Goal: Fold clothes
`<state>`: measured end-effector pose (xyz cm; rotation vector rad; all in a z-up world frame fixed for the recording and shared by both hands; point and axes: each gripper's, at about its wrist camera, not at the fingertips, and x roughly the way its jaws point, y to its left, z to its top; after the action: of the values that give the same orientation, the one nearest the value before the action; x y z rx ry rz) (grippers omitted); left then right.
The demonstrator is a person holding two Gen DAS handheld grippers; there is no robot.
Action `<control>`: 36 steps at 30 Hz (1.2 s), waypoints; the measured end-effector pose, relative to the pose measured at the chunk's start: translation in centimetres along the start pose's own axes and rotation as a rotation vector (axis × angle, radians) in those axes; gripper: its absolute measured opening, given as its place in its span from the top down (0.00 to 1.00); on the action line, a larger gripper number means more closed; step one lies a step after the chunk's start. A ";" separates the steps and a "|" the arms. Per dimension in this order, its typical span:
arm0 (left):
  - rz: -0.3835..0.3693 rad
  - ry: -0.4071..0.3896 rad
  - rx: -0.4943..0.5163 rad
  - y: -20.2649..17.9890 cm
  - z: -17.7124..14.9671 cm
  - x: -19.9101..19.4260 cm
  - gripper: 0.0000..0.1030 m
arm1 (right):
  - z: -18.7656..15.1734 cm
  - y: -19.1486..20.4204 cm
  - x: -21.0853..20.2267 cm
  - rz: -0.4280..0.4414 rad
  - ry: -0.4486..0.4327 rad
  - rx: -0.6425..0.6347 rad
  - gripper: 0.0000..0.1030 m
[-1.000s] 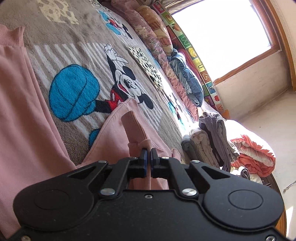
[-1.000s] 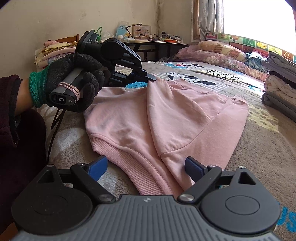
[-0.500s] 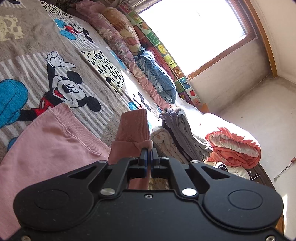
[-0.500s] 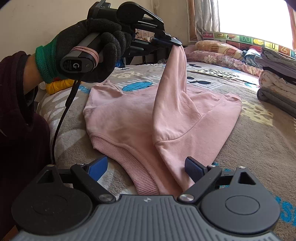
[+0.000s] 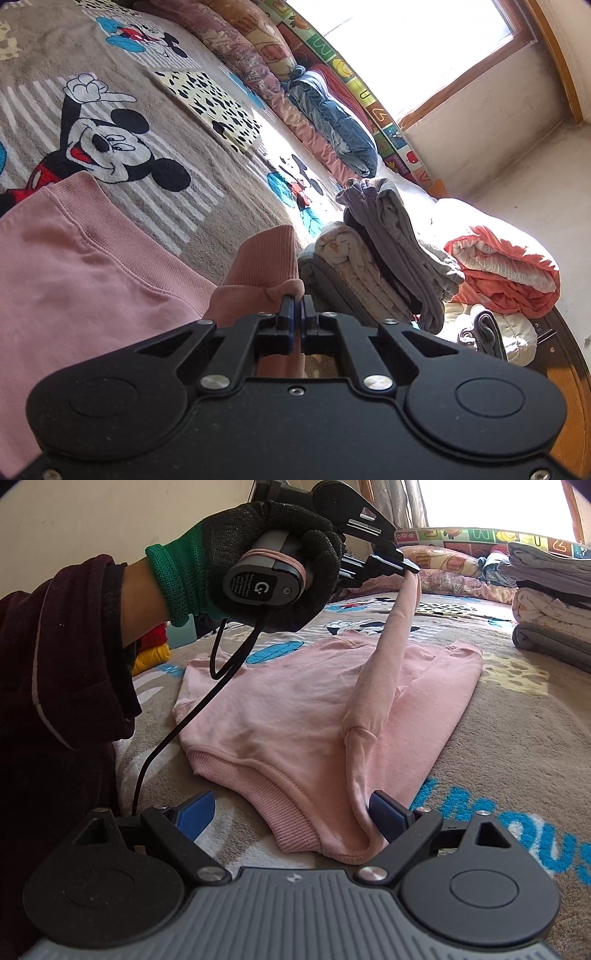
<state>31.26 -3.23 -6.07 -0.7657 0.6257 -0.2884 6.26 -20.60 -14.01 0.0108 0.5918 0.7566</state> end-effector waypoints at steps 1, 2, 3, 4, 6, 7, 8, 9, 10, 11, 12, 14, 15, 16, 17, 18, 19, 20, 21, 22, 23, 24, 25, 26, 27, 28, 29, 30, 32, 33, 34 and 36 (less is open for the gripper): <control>0.013 0.004 0.008 -0.1 -0.2 0.5 1.00 | 0.0 0.0 0.0 0.001 -0.001 0.000 0.13; 0.027 0.009 0.019 -0.3 -0.5 1.0 1.00 | 0.0 0.0 -0.1 0.002 -0.002 0.000 0.13; 0.038 0.011 0.034 -0.4 -0.6 1.4 1.00 | 0.0 0.0 -0.1 0.004 -0.002 0.002 0.13; 0.050 0.013 0.050 -0.6 -0.8 1.8 1.00 | 0.0 -0.1 -0.1 0.007 -0.003 0.005 0.13; 0.069 0.019 0.081 -1.0 -1.2 2.6 1.00 | 0.0 -0.3 -0.2 0.016 -0.005 0.016 0.13; 0.077 0.023 0.096 -1.1 -1.3 3.0 1.00 | 0.0 -0.4 -0.3 0.021 -0.007 0.027 0.13; 0.085 0.027 0.112 -1.3 -1.5 3.4 1.00 | 0.0 -0.6 -0.3 0.026 -0.010 0.036 0.13; 0.094 0.031 0.127 -1.4 -1.7 3.8 1.00 | -0.1 -0.8 -0.3 0.032 -0.012 0.048 0.13; 0.104 0.035 0.143 -1.5 -1.8 4.2 1.00 | -0.1 -0.9 -0.3 0.038 -0.015 0.059 0.13; 0.119 0.041 0.171 -1.7 -2.1 4.6 1.00 | -0.1 -1.1 -0.4 0.044 -0.017 0.071 0.13; 0.127 0.047 0.184 -1.7 -2.2 5.0 1.00 | -0.1 -1.2 -0.4 0.048 -0.019 0.078 0.13; 0.151 0.057 0.219 -1.9 -2.6 5.7 1.00 | -0.2 -1.4 -0.4 0.052 -0.022 0.085 0.13; 0.167 0.061 0.241 -2.0 -2.8 6.1 1.00 | -0.2 -1.4 -0.4 0.052 -0.022 0.085 0.13; 0.175 0.066 0.254 -2.1 -3.0 6.4 1.00 | -0.1 -1.4 -0.3 0.052 -0.022 0.085 0.13; 0.185 0.074 0.268 -2.1 -3.3 6.7 1.00 | -0.1 -1.4 -0.3 0.052 -0.022 0.084 0.13; 0.195 0.078 0.284 -2.2 -3.5 7.0 1.00 | -0.1 -1.4 -0.3 0.053 -0.022 0.085 0.13; 0.205 0.081 0.301 -2.3 -3.7 7.3 1.00 | -0.1 -1.4 -0.3 0.053 -0.023 0.086 0.13; 0.212 0.085 0.315 -2.4 -3.9 7.5 1.00 | -0.1 -1.4 -0.3 0.054 -0.023 0.087 0.13; 0.219 0.090 0.330 -2.5 -4.1 7.8 1.00 | -0.1 -1.4 -0.3 0.054 -0.023 0.087 0.12; 0.226 0.093 0.342 -2.5 -4.2 8.0 1.00 | -0.1 -1.4 -0.3 0.054 -0.023 0.087 0.12; 0.241 0.099 0.361 -2.6 -4.4 8.2 1.00 | -0.1 -1.4 -0.2 0.054 -0.023 0.087 0.12; 0.245 0.103 0.375 -2.7 -4.6 8.4 1.00 | 0.0 -1.4 -0.2 0.054 -0.023 0.087 0.12; 0.250 0.108 0.390 -2.7 -4.7 8.6 1.00 | 0.0 -1.4 -0.2 0.055 -0.023 0.087 0.12; 0.255 0.113 0.405 -2.8 -4.9 8.8 1.00 | 0.0 -1.4 -0.2 0.055 -0.023 0.087 0.12; 0.250 0.126 0.420 -2.8 -4.9 9.0 1.00 | 0.0 -1.4 -0.2 0.055 -0.023 0.088 0.12; 0.245 0.140 0.434 -2.9 -5.0 9.1 0.99 | 0.0 -1.4 -0.2 0.055 -0.023 0.088 0.12; 0.239 0.154 0.449 -2.9 -5.0 9.3 0.98 | 0.0 -1.4 -0.2 0.055 -0.023 0.087 0.12; 0.234 0.168 0.464 -3.0 -5.1 9.4 0.98 | 0.0 -1.4 -0.2 0.055 -0.022 0.087 0.12; 0.215 0.192 0.477 -3.1 -5.0 9.4 0.79 | 0.0 -1.4 -0.1 0.054 -0.021 0.085 0.12; 0.202 0.202 0.475 -3.1 -4.9 9.3 0.74 | 0.1 -1.3 0.0 0.054 -0.021 0.083 0.12; 0.193 0.197 0.478 -3.2 -4.8 8.9 0.73 | 0.1 -1.3 0.0 0.052 -0.019 0.081 0.12; 0.171 0.177 0.497 -3.7 -4.4 7.4 0.73 | 0.3 -1.2 0.1 0.050 -0.017 0.077 0.12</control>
<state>34.29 -11.63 -8.95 -0.2090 0.7437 -0.3396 7.19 -21.37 -14.07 0.1033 0.6062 0.7808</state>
